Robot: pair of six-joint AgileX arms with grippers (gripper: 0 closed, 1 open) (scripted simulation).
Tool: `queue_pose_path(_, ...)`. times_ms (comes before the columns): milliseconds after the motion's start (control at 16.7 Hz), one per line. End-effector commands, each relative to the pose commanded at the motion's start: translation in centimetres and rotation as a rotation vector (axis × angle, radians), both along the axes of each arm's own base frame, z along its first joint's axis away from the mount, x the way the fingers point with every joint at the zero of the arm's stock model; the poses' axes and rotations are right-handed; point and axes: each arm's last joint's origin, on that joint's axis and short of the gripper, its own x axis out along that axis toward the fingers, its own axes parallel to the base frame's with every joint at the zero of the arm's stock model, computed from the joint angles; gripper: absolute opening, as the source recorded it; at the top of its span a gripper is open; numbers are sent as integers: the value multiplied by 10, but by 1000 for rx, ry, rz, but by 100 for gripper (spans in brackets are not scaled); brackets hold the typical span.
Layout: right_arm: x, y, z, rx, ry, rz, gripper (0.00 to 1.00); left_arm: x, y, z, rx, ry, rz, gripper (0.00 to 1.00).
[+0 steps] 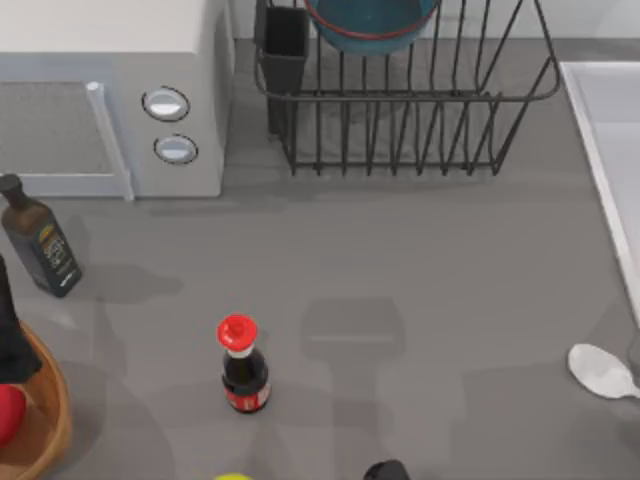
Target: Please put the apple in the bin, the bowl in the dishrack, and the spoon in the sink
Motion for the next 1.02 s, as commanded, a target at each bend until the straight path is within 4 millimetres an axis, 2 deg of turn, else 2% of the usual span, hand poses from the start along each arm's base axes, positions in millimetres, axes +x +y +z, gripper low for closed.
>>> queue_pose_path(240, 0, 0, 0, 0, 0, 0, 2, 0, 0, 0, 0, 0, 0, 100)
queue_pose_path(300, 0, 0, 0, 0, 0, 0, 0, 0, 0, 0, 0, 0, 0, 100)
queue_pose_path(720, 0, 0, 0, 0, 0, 0, 0, 0, 0, 0, 0, 0, 0, 100)
queue_pose_path(780, 1, 0, 22, 14, -12, -19, 0, 0, 0, 0, 0, 0, 0, 100)
queue_pose_path(900, 3, 1, 25, 14, -14, -15, 0, 0, 0, 0, 0, 0, 0, 100)
queue_pose_path(1020, 7, 1, 38, 15, -18, -13, 0, 0, 0, 0, 0, 0, 0, 100)
